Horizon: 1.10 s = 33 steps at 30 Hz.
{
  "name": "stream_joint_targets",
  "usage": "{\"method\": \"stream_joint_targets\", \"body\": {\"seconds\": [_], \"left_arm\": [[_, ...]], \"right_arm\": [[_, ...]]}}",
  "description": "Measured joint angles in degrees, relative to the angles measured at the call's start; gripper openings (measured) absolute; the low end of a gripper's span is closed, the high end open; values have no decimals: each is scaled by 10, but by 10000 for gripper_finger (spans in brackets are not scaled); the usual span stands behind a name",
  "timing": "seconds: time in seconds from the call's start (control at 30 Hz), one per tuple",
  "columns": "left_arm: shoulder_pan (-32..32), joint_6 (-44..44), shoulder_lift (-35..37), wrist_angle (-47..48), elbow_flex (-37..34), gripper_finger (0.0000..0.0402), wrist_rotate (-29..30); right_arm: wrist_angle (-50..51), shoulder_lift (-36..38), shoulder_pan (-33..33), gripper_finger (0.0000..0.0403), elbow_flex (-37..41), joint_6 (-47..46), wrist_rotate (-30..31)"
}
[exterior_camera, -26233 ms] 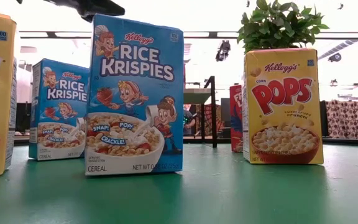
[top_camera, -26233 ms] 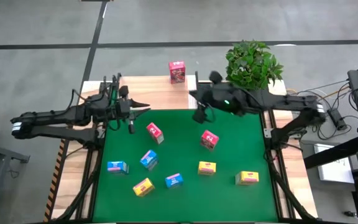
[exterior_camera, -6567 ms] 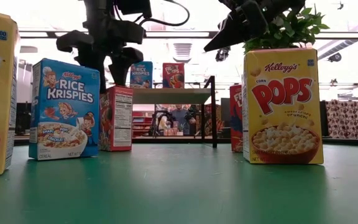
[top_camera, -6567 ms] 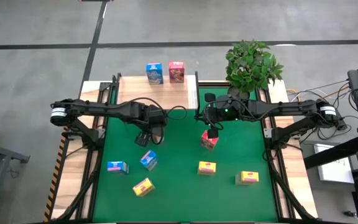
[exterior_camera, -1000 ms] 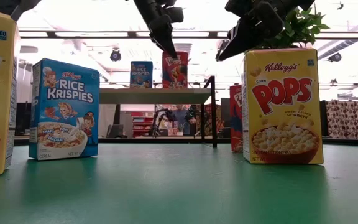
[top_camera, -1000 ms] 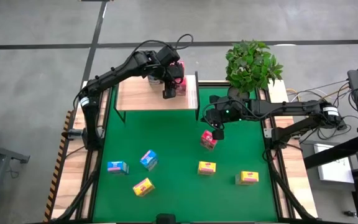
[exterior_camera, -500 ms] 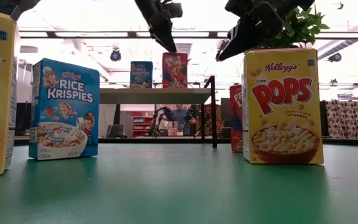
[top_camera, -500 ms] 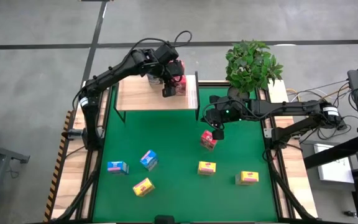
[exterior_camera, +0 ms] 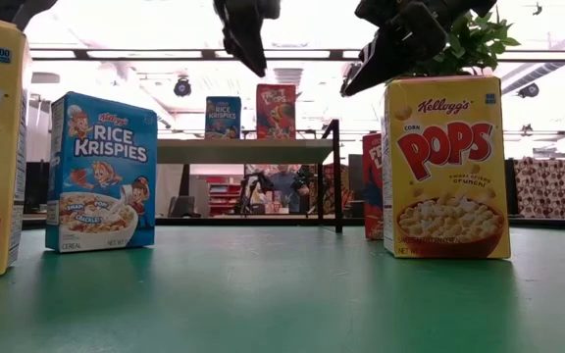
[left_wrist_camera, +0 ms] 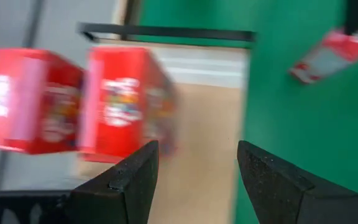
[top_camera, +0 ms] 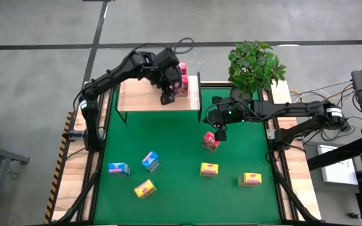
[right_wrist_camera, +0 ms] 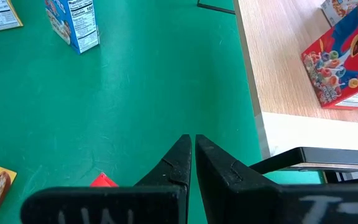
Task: Stack cereal on shelf
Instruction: Put the left yellow cereal on the shelf
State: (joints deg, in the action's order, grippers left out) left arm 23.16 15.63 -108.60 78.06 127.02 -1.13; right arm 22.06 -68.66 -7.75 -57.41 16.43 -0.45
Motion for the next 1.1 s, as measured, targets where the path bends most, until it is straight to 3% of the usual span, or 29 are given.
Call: {"method": "stream_joint_targets", "body": {"seconds": [0.3, 0.47, 0.6, 0.8, 1.1], "left_arm": [[-101, -92, 18, 96, 0, 201, -17], [-168, -179, 47, 117, -8, 201, 63], [-217, -244, 94, 119, -39, 201, 84], [-282, -385, 173, 119, -161, 201, 139], [-362, -542, 282, 107, -406, 201, 96]], "right_arm": [[0, 0, 0, 13, 0, 0, 0], [0, 0, 0, 13, 0, 1, 0], [0, 0, 0, 13, 0, 11, 0], [-30, 0, 0, 13, 0, 40, 0], [-83, 0, 0, 13, -1, 90, 0]]}}
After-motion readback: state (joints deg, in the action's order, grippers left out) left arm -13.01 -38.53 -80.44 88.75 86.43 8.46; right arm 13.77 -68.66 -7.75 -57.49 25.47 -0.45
